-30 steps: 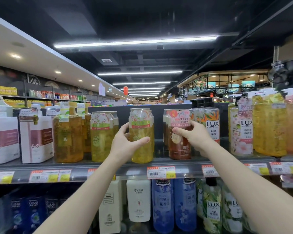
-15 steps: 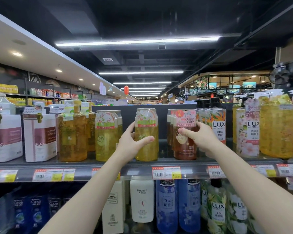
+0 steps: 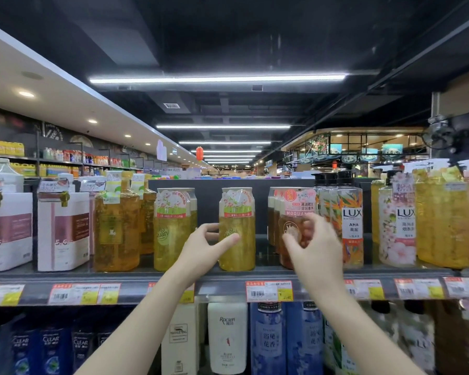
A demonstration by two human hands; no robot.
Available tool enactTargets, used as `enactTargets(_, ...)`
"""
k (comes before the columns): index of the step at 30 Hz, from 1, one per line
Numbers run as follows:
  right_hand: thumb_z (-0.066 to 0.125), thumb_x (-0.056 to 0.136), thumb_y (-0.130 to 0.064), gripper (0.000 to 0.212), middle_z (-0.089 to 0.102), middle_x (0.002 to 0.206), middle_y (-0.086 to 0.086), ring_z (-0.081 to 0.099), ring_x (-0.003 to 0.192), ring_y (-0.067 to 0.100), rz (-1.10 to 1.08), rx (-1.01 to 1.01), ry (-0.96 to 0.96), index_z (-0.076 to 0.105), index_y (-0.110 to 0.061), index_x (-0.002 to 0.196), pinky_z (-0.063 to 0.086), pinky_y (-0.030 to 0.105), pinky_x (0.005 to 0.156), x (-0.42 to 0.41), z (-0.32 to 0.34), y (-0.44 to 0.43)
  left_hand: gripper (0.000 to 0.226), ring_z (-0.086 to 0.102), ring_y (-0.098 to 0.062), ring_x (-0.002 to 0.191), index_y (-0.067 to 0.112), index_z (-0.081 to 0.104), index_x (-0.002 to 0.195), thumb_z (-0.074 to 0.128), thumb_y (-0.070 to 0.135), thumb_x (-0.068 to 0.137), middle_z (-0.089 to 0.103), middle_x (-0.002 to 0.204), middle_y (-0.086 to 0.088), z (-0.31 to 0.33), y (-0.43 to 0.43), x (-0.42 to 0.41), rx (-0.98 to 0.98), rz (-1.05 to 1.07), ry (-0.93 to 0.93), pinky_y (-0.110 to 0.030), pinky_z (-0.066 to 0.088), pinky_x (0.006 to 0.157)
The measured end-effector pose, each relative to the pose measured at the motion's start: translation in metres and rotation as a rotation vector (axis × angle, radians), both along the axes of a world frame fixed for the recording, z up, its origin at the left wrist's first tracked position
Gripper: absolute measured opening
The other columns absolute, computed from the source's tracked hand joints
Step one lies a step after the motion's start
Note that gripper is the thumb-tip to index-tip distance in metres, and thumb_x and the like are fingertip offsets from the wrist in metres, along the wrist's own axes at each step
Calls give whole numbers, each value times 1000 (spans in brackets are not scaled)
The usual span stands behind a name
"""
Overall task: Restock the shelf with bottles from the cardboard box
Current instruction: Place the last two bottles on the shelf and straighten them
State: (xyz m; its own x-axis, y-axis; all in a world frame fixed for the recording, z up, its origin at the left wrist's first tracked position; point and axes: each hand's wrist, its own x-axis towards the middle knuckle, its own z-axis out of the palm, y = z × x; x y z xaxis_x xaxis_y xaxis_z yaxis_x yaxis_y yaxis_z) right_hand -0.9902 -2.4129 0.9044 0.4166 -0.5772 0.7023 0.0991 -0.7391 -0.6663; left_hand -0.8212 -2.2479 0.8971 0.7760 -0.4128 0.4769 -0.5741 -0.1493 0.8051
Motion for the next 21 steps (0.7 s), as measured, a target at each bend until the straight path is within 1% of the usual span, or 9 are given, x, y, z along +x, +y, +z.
enactTargets(1,77,93,-29,58,65,129,1,62,118,17,70,-5,30,55,-15,144,52,34,103,6,-3,10,75,63,-6,109,30,50,147,79,56,83,68,127,6,-3,2,0,3,-22,-7,-21,54,75)
enactTargets(3,76,93,-39,74,60,145,2,58,131,19,239,52,186,45,-17,156,49,32,105,26,-6,23,71,66,-3,107,31,51,147,81,49,84,71,118,9,-7,4,2,5,-50,-22,-29,60,83)
enactTargets(5,75,91,-50,93,49,158,0,48,144,21,353,102,276,27,-21,165,46,39,114,48,-6,28,71,67,-7,109,31,52,146,83,46,84,72,118,8,-7,5,3,6,-40,-36,-38,62,90)
enactTargets(6,75,89,-55,97,50,158,-1,48,145,21,383,112,294,24,-25,166,47,42,115,56,-7,28,70,68,-7,109,31,53,145,83,46,83,72,117,8,-7,5,3,3,-36,-39,-38,62,89)
enactTargets(10,79,85,-56,88,62,145,-7,58,135,15,379,126,248,38,-33,159,55,42,107,71,-14,16,70,68,-2,102,29,57,140,85,49,79,73,109,12,-5,0,-3,-15,-19,-61,-29,62,83)
enactTargets(14,81,86,-49,85,60,148,-5,56,137,16,431,195,191,39,-34,159,55,44,106,69,-15,9,83,67,-2,103,32,56,139,83,66,68,72,105,16,-4,-4,-5,5,-27,-54,-41,60,93)
enactTargets(17,75,95,-35,76,56,152,1,53,140,20,434,246,166,38,-27,161,55,40,106,68,-15,8,69,66,1,101,31,54,142,83,49,82,70,110,16,-5,-7,-5,10,-46,-41,-31,62,86)
enactTargets(19,71,99,-26,70,56,152,4,52,141,21,412,254,150,40,-23,161,54,38,104,66,-14,10,68,68,-5,107,32,53,142,83,47,83,72,119,10,-6,-8,-3,8,-55,-23,-35,62,88)
enactTargets(21,72,98,-25,69,57,152,6,53,141,21,385,257,145,41,-23,160,55,40,105,66,-14,11,70,68,-12,114,32,52,143,83,49,82,72,124,7,-6,-8,-2,13,-66,-5,-42,62,91)
